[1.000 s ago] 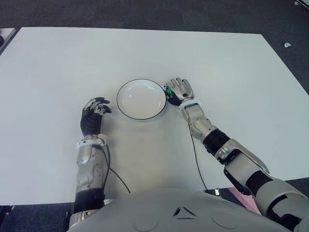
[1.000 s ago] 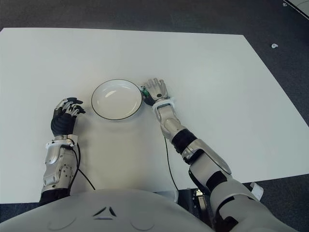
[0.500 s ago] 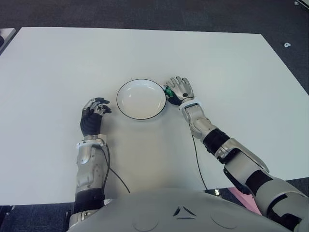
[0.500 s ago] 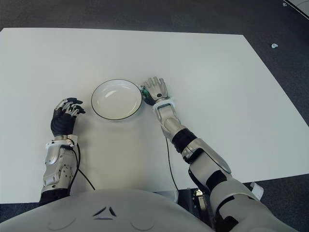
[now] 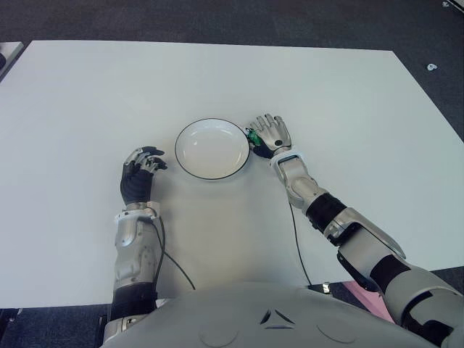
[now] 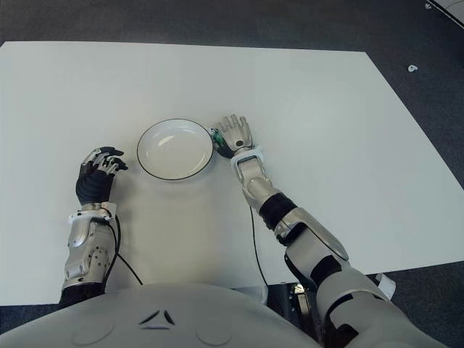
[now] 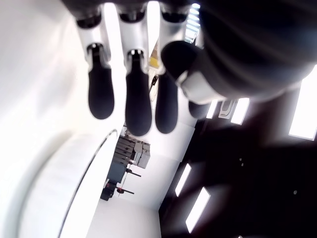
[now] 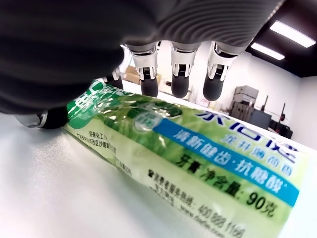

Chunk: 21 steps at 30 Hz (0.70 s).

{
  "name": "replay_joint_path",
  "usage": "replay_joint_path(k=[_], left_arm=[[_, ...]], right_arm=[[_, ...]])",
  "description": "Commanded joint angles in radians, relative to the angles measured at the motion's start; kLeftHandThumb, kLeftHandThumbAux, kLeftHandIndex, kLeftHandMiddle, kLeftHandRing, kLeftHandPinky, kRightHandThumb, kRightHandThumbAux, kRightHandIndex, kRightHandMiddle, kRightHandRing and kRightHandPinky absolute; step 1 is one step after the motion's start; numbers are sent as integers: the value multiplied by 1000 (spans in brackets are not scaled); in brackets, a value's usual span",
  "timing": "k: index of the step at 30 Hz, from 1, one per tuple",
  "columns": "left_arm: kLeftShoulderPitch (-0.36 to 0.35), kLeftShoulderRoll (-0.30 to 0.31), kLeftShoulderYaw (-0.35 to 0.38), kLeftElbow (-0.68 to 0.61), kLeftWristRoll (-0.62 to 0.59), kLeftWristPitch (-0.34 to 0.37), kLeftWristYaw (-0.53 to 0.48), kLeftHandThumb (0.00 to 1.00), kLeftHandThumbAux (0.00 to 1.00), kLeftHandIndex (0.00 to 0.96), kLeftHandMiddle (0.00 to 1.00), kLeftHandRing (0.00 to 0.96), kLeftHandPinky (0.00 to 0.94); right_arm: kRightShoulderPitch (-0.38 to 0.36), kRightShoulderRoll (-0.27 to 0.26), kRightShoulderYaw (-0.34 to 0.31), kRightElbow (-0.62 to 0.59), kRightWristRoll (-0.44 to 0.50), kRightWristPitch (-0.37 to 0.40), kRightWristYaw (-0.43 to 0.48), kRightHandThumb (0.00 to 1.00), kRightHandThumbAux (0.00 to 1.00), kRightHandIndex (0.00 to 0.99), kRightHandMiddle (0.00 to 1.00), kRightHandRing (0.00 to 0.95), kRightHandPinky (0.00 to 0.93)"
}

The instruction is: Put the toothpaste on the table into the plate.

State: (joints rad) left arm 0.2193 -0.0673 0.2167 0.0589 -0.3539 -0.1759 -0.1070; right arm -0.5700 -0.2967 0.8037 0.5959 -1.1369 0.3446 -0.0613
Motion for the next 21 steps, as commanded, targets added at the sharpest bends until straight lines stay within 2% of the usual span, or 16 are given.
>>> replay_joint_path(k=[1,3,4,5,6,8,9,10,11,13,14,17,21], left_arm=[[44,-27,5,47,-10,47,17,841,675,432,475,576,539],[44,-26,4,49,-9,44,15,841,675,432,475,577,539],[45,-25,3,49,-8,42,13,841,675,432,475,577,539],[45,-24,3,49,-8,42,12,841,674,433,475,578,539],[46,-24,3,49,-8,41,11,841,674,433,474,578,539],[44,-23,4,49,-9,43,12,841,674,434,474,576,538],[43,-23,5,49,-9,45,14,841,674,434,474,576,538],[43,-24,5,48,-10,46,16,841,674,434,474,575,538],[43,-25,6,47,-10,48,19,841,674,434,474,575,538],[43,-26,7,45,-12,51,22,841,674,433,475,574,538],[43,-27,7,44,-12,52,23,841,674,432,475,573,537],[42,-30,10,43,-15,55,29,841,675,430,476,573,539],[40,-31,13,44,-17,59,34,840,675,427,478,575,540]], right_arm=[[146,-3,47,111,29,-48,66,545,256,0,0,0,0],[146,0,42,123,36,-49,58,547,291,0,0,0,91],[144,7,35,137,40,-43,42,547,295,0,0,0,104],[143,12,31,146,42,-39,31,602,335,22,97,140,223],[135,23,23,171,48,-36,10,622,349,31,132,192,267],[121,40,13,210,58,-34,-17,703,397,137,334,410,453],[118,46,7,218,63,-33,-22,715,405,155,364,442,481],[116,49,4,222,67,-32,-25,738,431,249,424,500,535],[117,53,-5,225,77,-34,-28,754,448,310,463,537,569],[115,60,-21,232,93,-41,-34,740,573,367,522,590,630],[114,62,-27,236,99,-45,-37,779,609,380,531,618,663],[113,67,-67,233,141,-69,-40,824,654,392,552,684,735],[107,69,-100,240,173,-101,-36,842,672,397,565,733,782]])
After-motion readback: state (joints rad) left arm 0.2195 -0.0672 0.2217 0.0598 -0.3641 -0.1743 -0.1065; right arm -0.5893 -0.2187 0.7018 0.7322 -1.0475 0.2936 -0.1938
